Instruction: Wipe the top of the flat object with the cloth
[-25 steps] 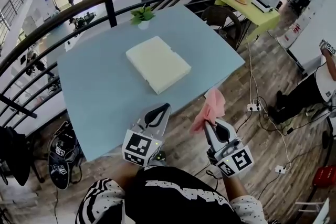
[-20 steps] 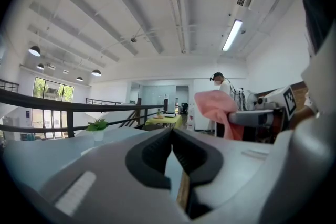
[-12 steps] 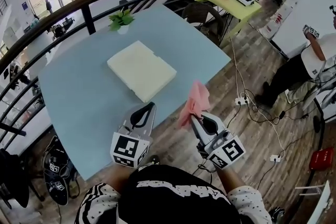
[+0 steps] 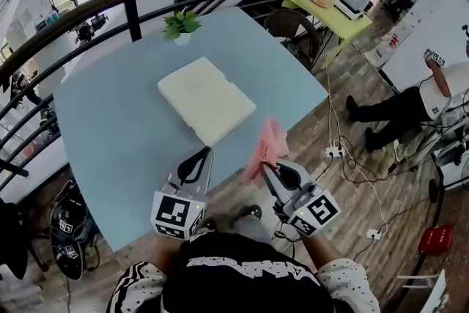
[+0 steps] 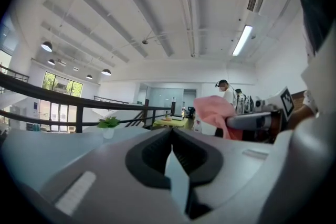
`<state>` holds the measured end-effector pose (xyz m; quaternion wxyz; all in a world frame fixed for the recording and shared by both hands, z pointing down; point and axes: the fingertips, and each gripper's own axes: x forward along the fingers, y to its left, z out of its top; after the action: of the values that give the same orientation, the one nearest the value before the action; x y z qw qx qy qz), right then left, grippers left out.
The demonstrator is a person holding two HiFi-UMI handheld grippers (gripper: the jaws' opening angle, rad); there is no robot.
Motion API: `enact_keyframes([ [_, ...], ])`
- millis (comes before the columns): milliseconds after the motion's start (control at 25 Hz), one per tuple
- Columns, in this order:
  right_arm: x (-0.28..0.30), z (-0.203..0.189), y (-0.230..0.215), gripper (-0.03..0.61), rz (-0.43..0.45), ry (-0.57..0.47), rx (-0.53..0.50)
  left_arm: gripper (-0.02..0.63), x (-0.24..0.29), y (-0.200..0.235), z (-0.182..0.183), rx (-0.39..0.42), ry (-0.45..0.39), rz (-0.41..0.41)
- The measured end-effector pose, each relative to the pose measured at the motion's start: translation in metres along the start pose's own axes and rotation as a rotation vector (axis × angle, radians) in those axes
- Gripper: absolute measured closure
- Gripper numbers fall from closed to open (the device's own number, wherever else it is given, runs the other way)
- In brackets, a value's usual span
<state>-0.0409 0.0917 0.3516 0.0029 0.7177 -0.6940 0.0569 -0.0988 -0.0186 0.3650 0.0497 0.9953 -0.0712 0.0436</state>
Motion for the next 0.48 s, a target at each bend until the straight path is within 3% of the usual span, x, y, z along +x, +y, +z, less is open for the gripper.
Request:
enact_keyframes([
  [480,0.073,0.003,0.005,0.557,0.224,0.02,-0.019,0.614,-0.021,0.06,0.001,-0.01,-0.012,0.232],
])
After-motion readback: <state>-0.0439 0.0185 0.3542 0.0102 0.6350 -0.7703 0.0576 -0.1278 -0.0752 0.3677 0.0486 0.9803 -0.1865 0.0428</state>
